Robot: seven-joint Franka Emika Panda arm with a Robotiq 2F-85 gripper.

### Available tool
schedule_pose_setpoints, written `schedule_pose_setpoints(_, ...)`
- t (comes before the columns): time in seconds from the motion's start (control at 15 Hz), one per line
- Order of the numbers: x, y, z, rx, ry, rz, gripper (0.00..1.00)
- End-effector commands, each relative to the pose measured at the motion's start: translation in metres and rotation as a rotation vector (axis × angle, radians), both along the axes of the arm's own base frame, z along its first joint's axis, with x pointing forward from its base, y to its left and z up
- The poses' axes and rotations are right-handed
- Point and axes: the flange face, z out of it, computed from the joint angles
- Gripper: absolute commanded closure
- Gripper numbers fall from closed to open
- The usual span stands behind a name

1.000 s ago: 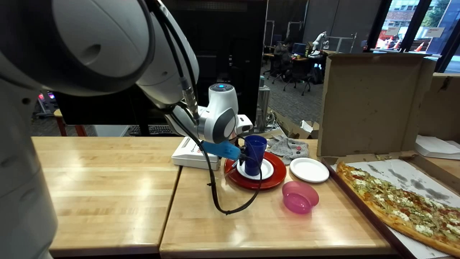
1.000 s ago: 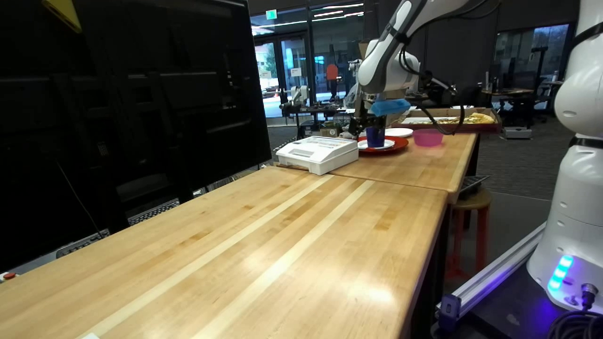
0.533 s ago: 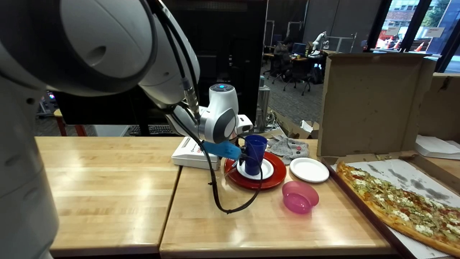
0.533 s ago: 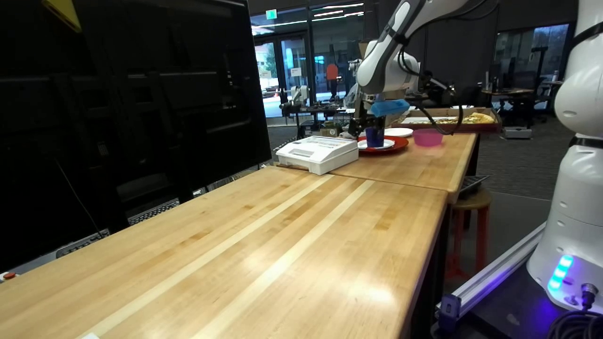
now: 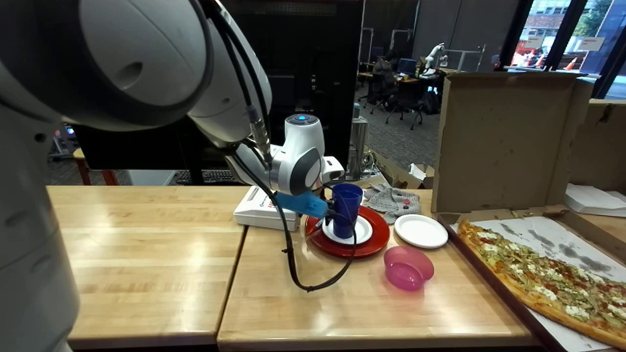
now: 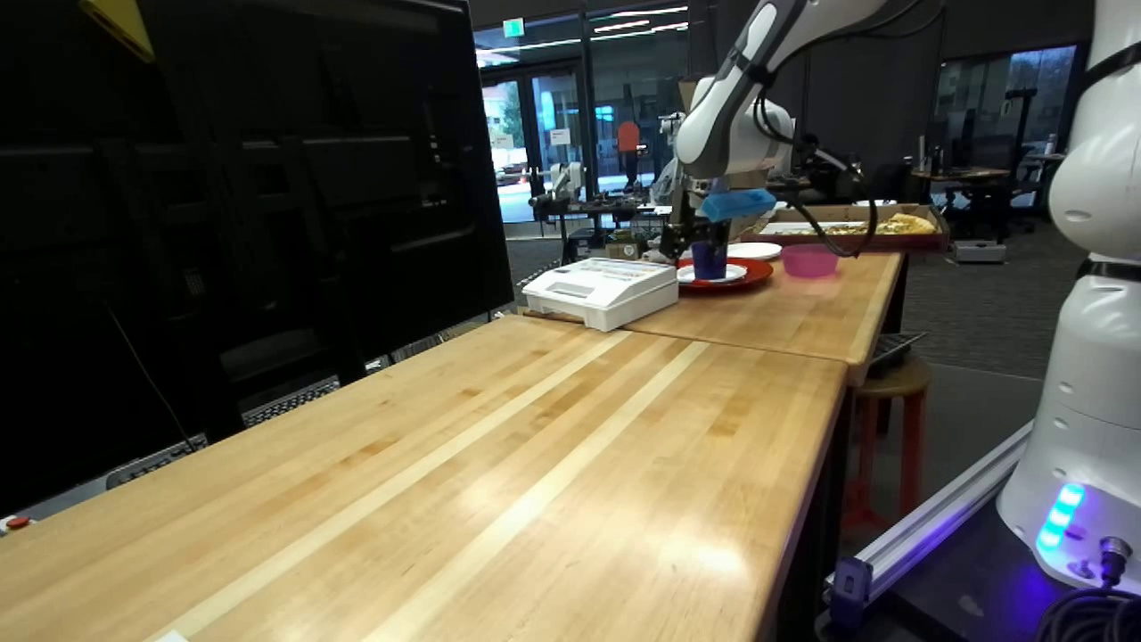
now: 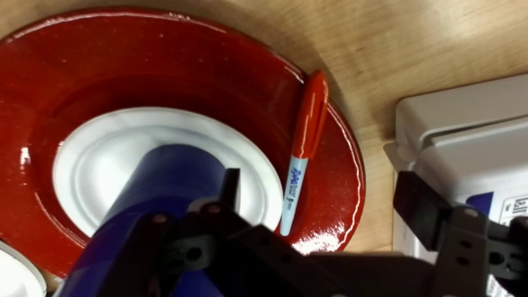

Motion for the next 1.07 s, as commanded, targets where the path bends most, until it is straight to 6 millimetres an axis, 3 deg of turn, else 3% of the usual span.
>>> schedule_pose_setpoints(0.0,-0.011,0.002,0.006,0.007,0.001,-0.037,0.07)
schedule_pose_setpoints(1.0,-0.028,0.01,-0.006,0.046,0.021,-0.101,0.11)
